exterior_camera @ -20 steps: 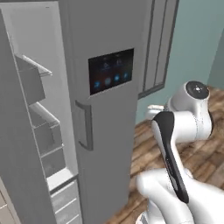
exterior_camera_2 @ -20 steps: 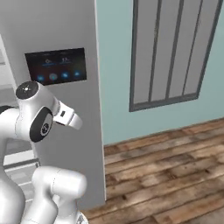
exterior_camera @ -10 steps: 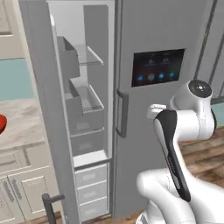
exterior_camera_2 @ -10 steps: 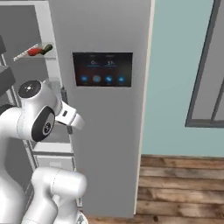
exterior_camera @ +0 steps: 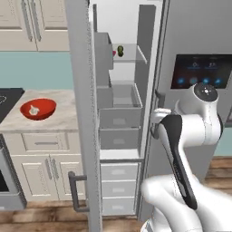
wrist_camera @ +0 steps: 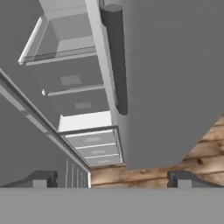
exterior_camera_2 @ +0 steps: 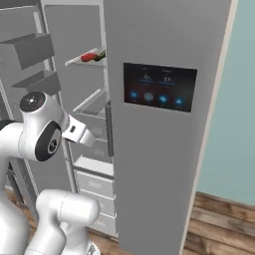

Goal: Take the squash, garlic, and steak from the freezer and place them in the bowl on the counter.

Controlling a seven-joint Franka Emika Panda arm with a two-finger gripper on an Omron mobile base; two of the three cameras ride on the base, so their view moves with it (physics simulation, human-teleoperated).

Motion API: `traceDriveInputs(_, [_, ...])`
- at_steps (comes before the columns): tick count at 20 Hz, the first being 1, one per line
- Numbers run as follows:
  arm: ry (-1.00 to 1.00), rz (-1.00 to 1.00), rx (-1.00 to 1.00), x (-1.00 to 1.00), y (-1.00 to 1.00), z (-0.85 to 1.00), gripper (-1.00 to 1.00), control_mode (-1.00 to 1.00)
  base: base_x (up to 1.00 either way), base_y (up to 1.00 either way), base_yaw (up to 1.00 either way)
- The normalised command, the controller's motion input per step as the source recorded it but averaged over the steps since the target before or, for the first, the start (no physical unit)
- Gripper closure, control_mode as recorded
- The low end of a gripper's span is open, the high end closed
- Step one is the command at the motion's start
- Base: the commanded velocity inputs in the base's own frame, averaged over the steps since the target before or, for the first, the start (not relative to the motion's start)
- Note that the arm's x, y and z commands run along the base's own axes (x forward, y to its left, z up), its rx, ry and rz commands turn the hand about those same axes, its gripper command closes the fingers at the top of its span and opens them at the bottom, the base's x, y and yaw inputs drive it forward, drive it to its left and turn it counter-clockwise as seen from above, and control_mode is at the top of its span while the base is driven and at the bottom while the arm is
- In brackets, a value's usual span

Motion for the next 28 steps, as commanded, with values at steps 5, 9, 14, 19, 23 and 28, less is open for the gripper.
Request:
traceDriveInputs(5, [0.0,0.0,0.0,0.0,0.0,0.0,-1.0,1.0,0.13,0.37,0.13])
traceDriveInputs(9, [0.0,0.0,0.0,0.0,0.0,0.0,-1.0,1.0,0.52,0.26,0.02])
traceDriveInputs(14, [0.0,0.0,0.0,0.0,0.0,0.0,-1.0,1.0,0.69,0.02,0.0])
traceDriveInputs(19, [0.0,0.0,0.0,0.0,0.0,0.0,-1.0,1.0,0.88,-0.03,0.0])
traceDriveInputs(23, [0.0,0.0,0.0,0.0,0.0,0.0,-1.0,1.0,0.17,-0.42,-0.1])
traceDriveInputs(28, [0.0,0.0,0.0,0.0,0.0,0.0,-1.0,1.0,-0.54,-0.06,-0.18])
